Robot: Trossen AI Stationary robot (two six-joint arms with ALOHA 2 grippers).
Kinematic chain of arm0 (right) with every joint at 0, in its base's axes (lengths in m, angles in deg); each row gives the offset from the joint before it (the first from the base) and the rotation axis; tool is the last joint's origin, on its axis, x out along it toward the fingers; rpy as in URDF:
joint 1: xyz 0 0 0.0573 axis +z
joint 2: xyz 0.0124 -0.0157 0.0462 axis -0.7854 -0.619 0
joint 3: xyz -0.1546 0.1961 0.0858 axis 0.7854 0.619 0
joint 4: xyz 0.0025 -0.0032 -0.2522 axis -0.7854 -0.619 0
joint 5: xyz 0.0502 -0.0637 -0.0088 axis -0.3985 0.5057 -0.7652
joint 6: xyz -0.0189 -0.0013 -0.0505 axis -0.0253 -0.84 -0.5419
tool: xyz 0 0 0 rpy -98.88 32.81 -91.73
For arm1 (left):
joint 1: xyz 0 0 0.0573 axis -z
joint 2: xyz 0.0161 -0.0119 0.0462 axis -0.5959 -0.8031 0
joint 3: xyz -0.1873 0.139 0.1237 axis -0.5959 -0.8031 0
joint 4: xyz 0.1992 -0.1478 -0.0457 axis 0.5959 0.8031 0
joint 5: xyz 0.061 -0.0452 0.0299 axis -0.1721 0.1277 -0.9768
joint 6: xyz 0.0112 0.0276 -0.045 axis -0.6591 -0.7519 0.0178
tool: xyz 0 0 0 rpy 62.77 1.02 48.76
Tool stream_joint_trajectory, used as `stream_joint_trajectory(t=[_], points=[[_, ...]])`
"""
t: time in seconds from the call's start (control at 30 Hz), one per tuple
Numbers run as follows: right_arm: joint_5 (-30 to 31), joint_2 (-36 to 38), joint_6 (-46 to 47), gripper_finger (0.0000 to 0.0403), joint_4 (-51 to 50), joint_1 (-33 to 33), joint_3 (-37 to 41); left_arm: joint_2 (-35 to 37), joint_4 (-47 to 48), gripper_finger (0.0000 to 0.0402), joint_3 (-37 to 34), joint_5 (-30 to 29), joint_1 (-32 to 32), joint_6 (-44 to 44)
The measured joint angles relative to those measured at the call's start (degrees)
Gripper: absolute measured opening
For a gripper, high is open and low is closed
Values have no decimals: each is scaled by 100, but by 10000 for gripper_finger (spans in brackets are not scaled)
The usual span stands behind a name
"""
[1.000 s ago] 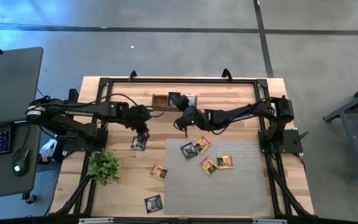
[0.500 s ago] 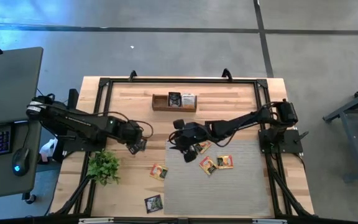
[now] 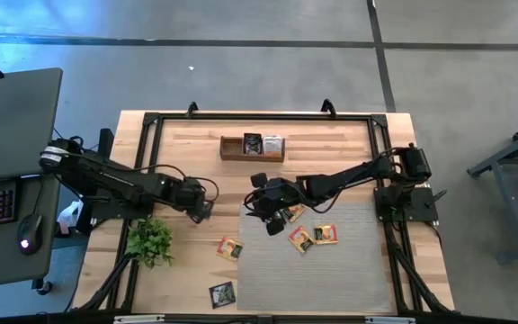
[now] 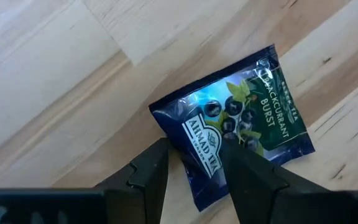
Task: Pick & Place Tea
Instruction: Put the black tea bag into the middle section of the wooden organizer
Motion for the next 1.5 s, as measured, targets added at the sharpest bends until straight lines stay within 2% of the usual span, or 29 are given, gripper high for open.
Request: stream_joint_trajectory(t=[0.2, 0.37, 0.5, 0.6, 0.77, 1.0, 1.27, 1.5], points=[[1, 0, -293, 142, 36, -89, 0, -79, -62, 141, -138, -21, 3, -2], [-1, 0, -254, 142, 252, -216, 0, -84, -140, 94, -141, -58, 0, -43], [-2, -2, 531, 142, 570, -376, 0, -97, -462, 53, -134, -237, 0, -52], [7, -2, 1474, 142, 837, -548, 0, -123, -641, 37, -33, -689, -1, -69], [128, -2, 3016, 142, 855, -864, 0, -113, -681, 34, 443, -1656, -2, -446], [80, -134, 3706, 142, 847, -1165, 3, -109, -874, 34, 1274, -2717, -2, -1548], [-604, -160, 3892, 142, 1176, -1230, 4, -107, -940, 34, 1754, -2943, -2, -2169], [-401, -207, 3951, 137, 1438, -1202, 4, -107, -1024, 34, 1754, -3064, -2, -2169]])
